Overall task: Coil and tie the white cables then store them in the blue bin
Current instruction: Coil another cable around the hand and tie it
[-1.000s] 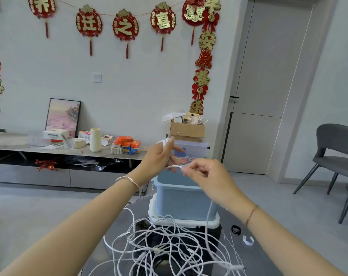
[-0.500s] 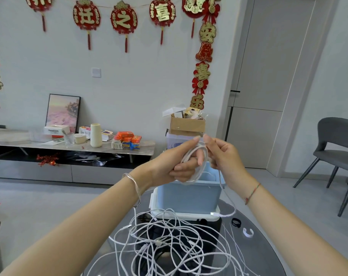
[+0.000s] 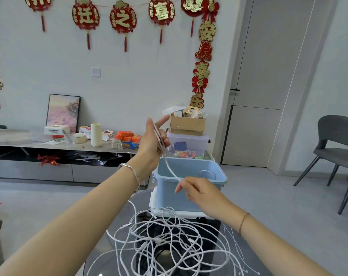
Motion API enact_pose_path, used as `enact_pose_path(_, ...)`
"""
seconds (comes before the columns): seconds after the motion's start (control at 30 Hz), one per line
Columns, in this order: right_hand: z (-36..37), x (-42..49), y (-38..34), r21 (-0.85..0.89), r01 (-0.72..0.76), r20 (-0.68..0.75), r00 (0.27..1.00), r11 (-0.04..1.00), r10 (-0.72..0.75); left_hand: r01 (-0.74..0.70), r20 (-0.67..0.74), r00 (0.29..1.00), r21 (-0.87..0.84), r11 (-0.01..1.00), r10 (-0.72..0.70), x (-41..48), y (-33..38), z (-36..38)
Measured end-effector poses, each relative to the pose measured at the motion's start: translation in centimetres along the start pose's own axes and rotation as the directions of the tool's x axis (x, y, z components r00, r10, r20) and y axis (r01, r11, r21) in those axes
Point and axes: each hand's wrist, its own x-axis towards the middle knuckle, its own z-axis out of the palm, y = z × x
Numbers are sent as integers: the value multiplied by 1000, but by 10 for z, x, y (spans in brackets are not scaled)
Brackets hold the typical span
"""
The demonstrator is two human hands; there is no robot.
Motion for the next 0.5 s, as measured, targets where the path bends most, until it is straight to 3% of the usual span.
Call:
enact_pose_path(0.1, -6, -5, -10, -193, 73, -43, 996, 978, -83, -51, -55, 996, 341, 939, 74, 0, -9, -9)
enact_pose_path(0.23, -21, -7, -26, -354, 121, -154, 970, 927, -185, -20, 30, 1000, 498, 867, 6, -8, -22, -8)
enact_pose_path(0.33, -30, -6, -35, -439, 188, -210, 929, 878, -304, -99, 176, 984, 669, 736, -28, -26, -25, 0)
enact_pose_path(0.43, -45, 0, -38, -349, 229, -301, 891, 909, -340, -151, 359, 909, 757, 635, -211, -43, -23, 6)
enact_pose_path(0.5, -56, 5, -38, -150, 251, -346, 893, 956, -288, -98, 446, 829, 711, 697, -338, -47, -23, 7)
